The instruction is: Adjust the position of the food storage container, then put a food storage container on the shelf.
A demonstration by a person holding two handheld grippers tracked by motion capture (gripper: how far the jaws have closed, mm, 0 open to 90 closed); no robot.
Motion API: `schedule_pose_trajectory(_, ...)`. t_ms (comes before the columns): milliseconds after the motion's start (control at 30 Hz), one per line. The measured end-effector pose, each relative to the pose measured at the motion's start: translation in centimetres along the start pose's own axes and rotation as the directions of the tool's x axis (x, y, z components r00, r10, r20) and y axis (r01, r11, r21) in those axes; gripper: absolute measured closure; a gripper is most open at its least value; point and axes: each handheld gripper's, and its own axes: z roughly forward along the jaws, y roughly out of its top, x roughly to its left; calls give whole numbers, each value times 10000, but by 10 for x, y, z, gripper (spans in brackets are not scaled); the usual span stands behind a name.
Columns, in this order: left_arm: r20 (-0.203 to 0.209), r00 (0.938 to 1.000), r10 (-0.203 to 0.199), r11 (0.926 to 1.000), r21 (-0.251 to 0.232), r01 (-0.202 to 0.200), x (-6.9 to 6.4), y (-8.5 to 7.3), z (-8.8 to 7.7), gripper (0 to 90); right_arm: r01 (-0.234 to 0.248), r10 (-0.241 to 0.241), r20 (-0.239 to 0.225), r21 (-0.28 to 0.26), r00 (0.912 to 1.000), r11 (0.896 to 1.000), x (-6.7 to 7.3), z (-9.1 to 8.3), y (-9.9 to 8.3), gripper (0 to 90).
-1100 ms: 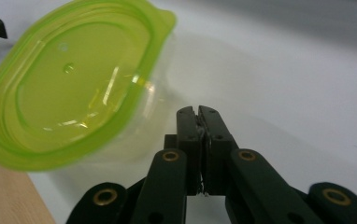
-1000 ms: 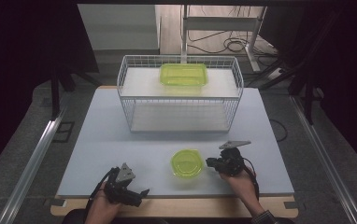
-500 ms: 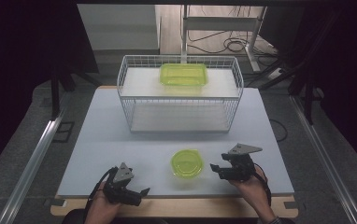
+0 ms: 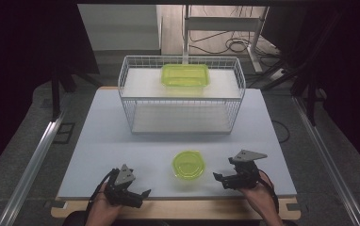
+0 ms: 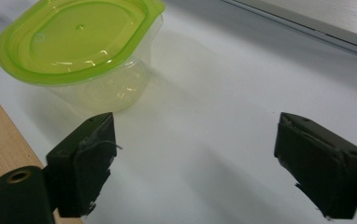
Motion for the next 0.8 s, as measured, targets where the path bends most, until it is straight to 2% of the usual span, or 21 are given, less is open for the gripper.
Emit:
schedule_pose_trajectory(200, 1, 10000, 51, 10000, -1, -51, 0, 0, 1, 30, -28, 31, -121, 197, 9999, 9998, 0, 3, 0, 83)
schedule_pose_trajectory(433, 6, 9999, 112, 9999, 9, -112, -1, 0, 2, 27, -461, 468, -556, 129, 9974, 9989, -2, 4, 7, 81)
schedule_pose_trajectory(633, 9, 9998, 218, 9997, 84, -218, 0, 0, 2, 25, -878, 905, -963, 321, 9912, 9956, -2, 6, 20, 54)
schedule_pose_trajectory(733, 13, 9997, 237, 9997, 84, -237, 0, 0, 2, 25, -1175, 1227, -1260, 474, 9844, 9919, -2, 7, 28, 149)
schedule_pose_trajectory(800, 10, 9997, 245, 9997, 94, -245, 0, 0, 2, 25, -1191, 1261, -1353, 589, 9827, 9911, -3, 8, 31, 210)
